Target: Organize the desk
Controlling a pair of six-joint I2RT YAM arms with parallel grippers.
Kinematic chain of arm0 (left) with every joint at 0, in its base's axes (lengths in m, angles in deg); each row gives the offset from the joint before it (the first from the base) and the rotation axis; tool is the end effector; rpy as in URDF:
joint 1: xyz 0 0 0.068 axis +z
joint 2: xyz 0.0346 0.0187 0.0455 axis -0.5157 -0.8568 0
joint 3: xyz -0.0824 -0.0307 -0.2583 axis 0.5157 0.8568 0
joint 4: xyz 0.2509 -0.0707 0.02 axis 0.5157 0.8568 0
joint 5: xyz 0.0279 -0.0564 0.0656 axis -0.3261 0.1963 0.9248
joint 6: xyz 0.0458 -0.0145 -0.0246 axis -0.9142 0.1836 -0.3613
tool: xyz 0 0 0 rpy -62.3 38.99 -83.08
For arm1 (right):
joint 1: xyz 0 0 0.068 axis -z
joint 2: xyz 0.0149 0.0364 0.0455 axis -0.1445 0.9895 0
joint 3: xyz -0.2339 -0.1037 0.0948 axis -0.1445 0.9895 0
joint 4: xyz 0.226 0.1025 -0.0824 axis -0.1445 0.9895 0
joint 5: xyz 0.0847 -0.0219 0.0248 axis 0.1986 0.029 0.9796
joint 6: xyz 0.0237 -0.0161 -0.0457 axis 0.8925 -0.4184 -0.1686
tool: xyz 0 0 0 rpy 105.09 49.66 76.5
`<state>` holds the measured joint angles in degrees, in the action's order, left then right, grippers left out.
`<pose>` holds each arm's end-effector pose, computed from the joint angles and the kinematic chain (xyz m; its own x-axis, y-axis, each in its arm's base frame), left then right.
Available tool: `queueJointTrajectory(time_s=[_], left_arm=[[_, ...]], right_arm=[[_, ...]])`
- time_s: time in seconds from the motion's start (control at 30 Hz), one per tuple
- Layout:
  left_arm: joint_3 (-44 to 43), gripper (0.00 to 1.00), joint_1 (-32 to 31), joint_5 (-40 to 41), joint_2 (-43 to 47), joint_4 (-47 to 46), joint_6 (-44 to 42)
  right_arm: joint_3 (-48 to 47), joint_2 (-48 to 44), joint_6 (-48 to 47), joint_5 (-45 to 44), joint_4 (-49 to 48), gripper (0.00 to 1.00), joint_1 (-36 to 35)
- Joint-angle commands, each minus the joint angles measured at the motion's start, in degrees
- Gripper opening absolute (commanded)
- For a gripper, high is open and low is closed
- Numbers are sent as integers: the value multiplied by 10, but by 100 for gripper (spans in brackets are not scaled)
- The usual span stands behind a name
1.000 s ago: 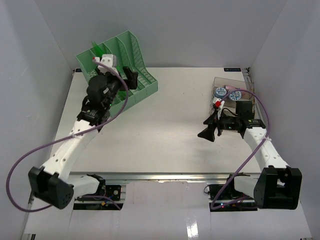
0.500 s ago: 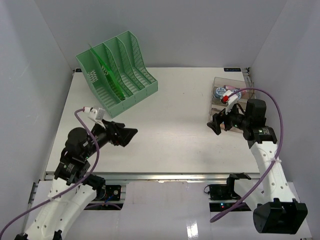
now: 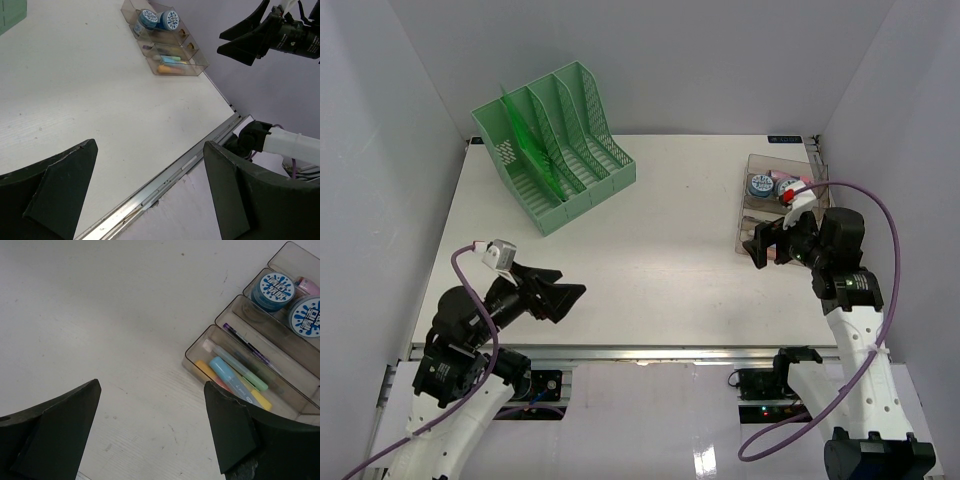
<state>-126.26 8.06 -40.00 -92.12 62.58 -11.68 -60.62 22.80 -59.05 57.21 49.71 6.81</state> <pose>0.0568 -0.0384 0.3241 -0.4203 -0.3036 -0.8551 0.5696 0.6452 -0.5091 0.1657 0.0189 0.3351 -0.2946 -0.2182 -0.9304 -0.4827 0.8742 -0.0522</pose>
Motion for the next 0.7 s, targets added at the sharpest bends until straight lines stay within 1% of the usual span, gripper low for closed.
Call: queueJointTrajectory(time_s=[0.0,0.23,0.67], left_arm=[[9,98,1,-9,14,20,5],[11,98,1,-5,21,23,7],[3,98,1,0,22,35,7]], right_arm=[[13,-29,25,-36,-32,90,2],[16,-30,35,-64,-36,90,2],[31,-31,37,-56,-55,90,2]])
